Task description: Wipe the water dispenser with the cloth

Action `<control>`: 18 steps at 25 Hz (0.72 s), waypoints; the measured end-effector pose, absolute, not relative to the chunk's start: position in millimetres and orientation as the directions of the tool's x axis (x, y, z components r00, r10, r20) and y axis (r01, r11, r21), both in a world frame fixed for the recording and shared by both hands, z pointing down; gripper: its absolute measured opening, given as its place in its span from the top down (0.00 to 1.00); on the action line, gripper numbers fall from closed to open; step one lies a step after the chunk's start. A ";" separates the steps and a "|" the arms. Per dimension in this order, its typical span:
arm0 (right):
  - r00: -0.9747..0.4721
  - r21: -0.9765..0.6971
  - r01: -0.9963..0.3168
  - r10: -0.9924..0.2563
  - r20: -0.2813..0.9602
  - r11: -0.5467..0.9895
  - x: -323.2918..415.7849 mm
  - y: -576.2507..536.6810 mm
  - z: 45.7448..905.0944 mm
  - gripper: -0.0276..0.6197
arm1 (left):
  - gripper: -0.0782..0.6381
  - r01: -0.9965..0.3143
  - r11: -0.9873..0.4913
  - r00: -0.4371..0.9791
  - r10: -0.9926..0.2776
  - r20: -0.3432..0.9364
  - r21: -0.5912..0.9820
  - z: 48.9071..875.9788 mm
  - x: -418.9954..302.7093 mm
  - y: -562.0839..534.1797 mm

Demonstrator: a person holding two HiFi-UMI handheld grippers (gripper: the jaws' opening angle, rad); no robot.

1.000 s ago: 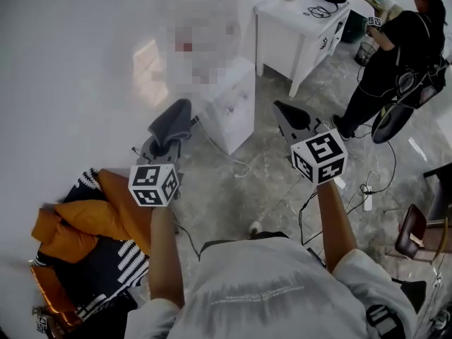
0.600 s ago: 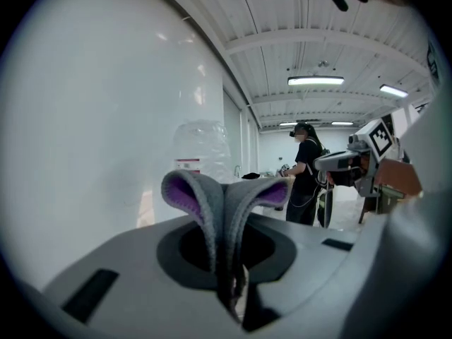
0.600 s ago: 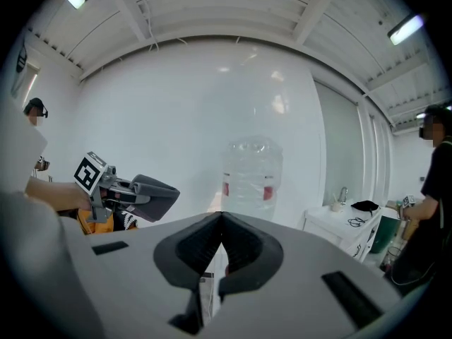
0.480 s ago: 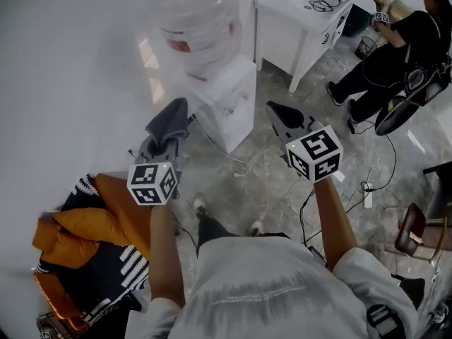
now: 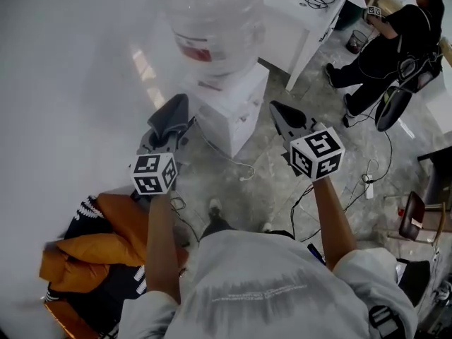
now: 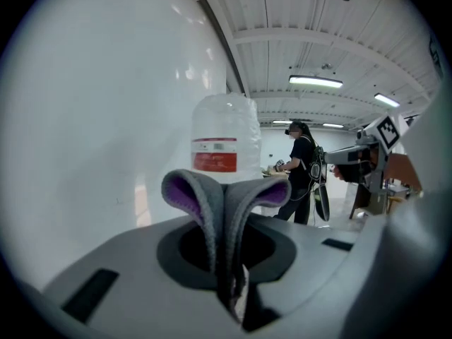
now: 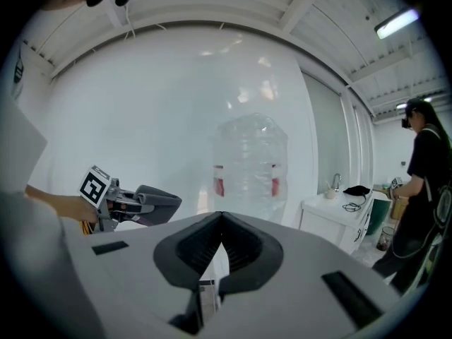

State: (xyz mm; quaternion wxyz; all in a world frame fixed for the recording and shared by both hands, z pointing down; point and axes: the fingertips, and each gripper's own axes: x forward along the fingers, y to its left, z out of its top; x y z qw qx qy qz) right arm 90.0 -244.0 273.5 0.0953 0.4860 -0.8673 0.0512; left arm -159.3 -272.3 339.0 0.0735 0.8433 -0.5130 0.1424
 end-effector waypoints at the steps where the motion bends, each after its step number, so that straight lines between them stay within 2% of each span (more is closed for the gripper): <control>1: -0.504 0.000 -0.856 -0.834 0.224 0.517 81.8 -250.9 276.9 0.94 | 0.83 -0.885 -0.465 0.435 -0.841 0.321 -0.020 343.7 -168.2 -284.6; 11: -0.395 -0.051 -0.914 -0.852 0.343 0.404 33.6 -296.6 337.1 0.94 | 0.83 -0.894 -0.441 0.438 -0.817 0.375 0.082 424.2 -228.4 -391.8; 18: -0.317 -0.027 -0.939 -0.832 0.455 0.344 21.3 -312.9 388.3 0.94 | 0.83 -0.892 -0.439 0.443 -0.796 0.413 0.111 498.0 -231.5 -453.1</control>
